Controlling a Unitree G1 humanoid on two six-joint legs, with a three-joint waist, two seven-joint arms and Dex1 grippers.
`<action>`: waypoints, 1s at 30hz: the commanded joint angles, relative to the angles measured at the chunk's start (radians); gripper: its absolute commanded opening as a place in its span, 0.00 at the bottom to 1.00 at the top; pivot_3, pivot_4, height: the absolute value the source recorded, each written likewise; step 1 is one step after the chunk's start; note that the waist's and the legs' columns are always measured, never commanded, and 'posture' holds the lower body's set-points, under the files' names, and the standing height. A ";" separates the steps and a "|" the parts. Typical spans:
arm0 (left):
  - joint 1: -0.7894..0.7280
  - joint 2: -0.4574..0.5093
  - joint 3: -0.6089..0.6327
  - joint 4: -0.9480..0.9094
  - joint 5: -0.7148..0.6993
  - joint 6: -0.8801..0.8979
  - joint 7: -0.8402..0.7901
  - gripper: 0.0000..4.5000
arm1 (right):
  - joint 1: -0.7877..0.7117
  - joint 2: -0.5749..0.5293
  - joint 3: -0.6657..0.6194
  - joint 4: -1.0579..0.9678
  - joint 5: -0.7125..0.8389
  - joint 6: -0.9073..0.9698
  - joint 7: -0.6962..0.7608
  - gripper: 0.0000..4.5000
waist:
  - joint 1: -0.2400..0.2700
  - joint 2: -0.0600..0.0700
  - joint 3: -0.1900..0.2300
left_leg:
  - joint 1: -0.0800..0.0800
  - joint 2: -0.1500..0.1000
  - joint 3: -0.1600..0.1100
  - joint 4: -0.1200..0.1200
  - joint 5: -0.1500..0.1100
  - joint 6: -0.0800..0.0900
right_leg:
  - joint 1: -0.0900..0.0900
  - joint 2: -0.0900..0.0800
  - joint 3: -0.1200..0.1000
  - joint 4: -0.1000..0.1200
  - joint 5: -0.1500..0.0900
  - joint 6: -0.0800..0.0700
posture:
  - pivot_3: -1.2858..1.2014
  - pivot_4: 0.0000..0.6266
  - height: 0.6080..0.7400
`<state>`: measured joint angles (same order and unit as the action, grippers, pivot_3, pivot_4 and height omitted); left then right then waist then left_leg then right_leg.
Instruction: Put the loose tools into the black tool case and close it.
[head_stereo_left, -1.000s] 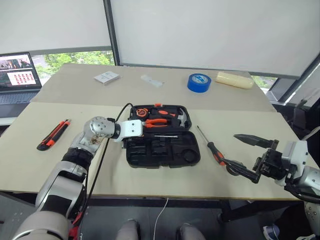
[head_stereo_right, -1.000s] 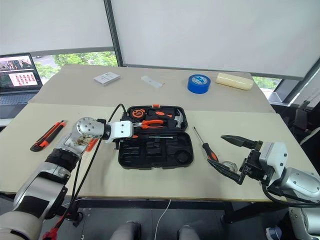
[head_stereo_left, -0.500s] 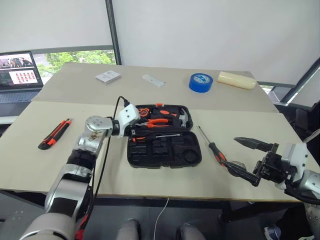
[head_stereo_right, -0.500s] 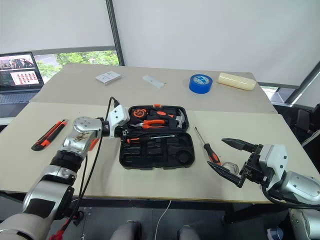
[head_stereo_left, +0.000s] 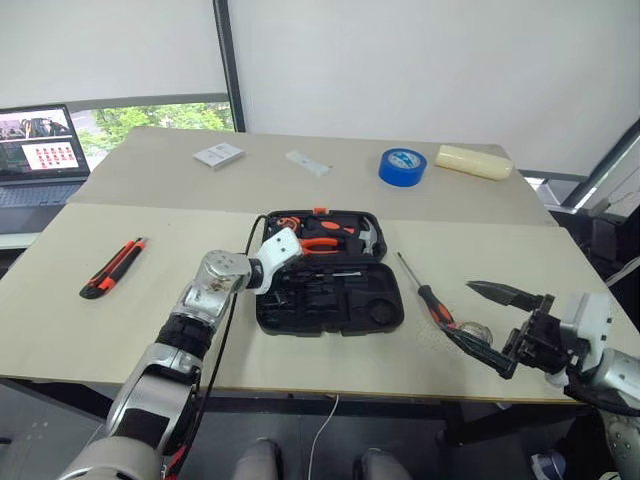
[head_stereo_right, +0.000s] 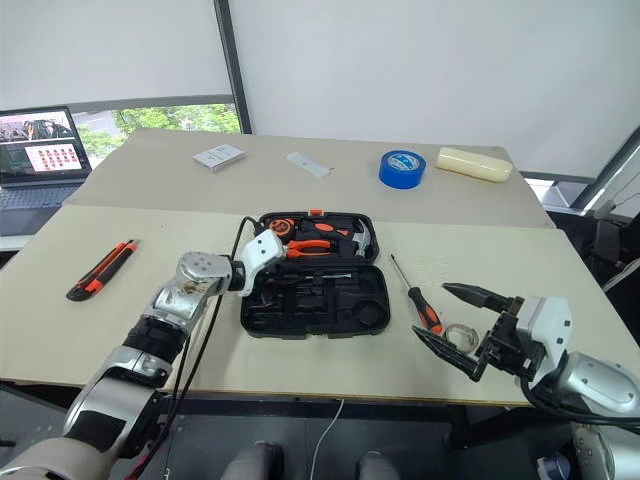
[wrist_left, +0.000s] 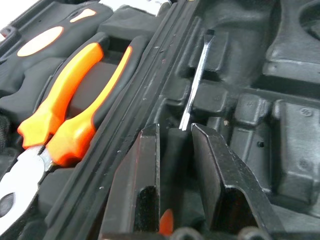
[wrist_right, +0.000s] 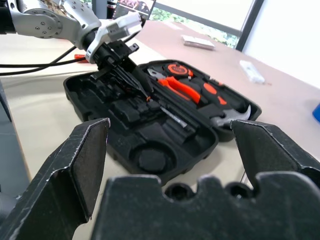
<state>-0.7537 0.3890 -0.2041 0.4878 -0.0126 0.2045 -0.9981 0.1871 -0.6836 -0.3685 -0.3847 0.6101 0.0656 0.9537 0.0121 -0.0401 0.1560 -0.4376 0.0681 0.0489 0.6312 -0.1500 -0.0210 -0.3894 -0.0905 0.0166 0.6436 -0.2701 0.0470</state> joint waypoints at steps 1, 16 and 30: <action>0.036 0.017 0.119 -0.092 -0.153 -0.088 -0.078 0.47 | 0.045 0.016 -0.086 -0.031 -0.002 -0.003 -0.052 1.00 | -0.001 0.000 0.000 | 0.000 0.000 0.000 0.000 0.000 0.000 | -0.001 0.000 0.000 0.000 0.000 0.000 | 0.52 0.24 1.00; 0.566 0.319 0.424 -0.499 -0.542 -0.059 -0.425 0.99 | 0.305 0.047 -0.261 0.007 -0.098 0.188 -0.266 1.00 | -0.007 0.008 -0.001 | 0.002 0.001 0.001 -0.004 -0.003 -0.005 | -0.001 -0.002 -0.001 -0.001 -0.005 -0.011 | 0.52 0.24 1.00; 0.577 0.213 0.367 -0.513 -0.521 -0.162 -0.337 0.99 | -0.499 -0.233 0.295 0.099 -0.075 1.007 -0.455 1.00 | -0.016 0.008 0.001 | 0.002 0.001 0.004 -0.003 0.001 0.003 | -0.002 -0.003 0.001 -0.003 0.000 -0.012 | 0.52 0.24 1.00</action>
<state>-0.1772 0.5998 0.1621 -0.0018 -0.5305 0.0627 -1.3434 -0.2510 -0.9181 -0.1412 -0.3300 0.5775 1.0183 0.5147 -0.0036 -0.0316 0.1573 -0.4382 0.0692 0.0529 0.6279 -0.1477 -0.0167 -0.3939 -0.0927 0.0181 0.6411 -0.2681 0.0317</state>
